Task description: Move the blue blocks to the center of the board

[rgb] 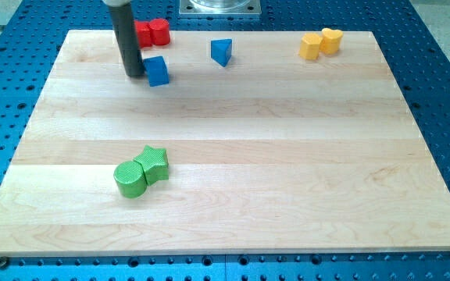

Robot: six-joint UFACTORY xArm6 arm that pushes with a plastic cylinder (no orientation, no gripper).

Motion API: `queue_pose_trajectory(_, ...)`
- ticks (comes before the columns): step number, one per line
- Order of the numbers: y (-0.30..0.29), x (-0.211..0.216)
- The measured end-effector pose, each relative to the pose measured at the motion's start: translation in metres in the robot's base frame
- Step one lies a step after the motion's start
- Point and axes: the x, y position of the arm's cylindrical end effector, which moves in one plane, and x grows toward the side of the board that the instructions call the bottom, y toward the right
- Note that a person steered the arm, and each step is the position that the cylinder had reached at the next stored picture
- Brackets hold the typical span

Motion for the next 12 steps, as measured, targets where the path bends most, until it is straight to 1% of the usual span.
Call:
queue_pose_trajectory(1,0.076,0.080)
queue_pose_trajectory(2,0.018,0.065)
queue_pose_trajectory(3,-0.055,-0.008)
queue_pose_trajectory(4,0.024,-0.042)
queue_pose_trajectory(5,0.133,0.026)
queue_pose_trajectory(6,0.108,0.040)
queue_pose_trajectory(7,0.138,0.019)
queue_pose_trajectory(8,0.026,0.000)
queue_pose_trajectory(9,0.001,-0.073)
queue_pose_trajectory(10,0.092,-0.100)
queue_pose_trajectory(11,0.110,-0.058)
queue_pose_trajectory(12,0.075,0.030)
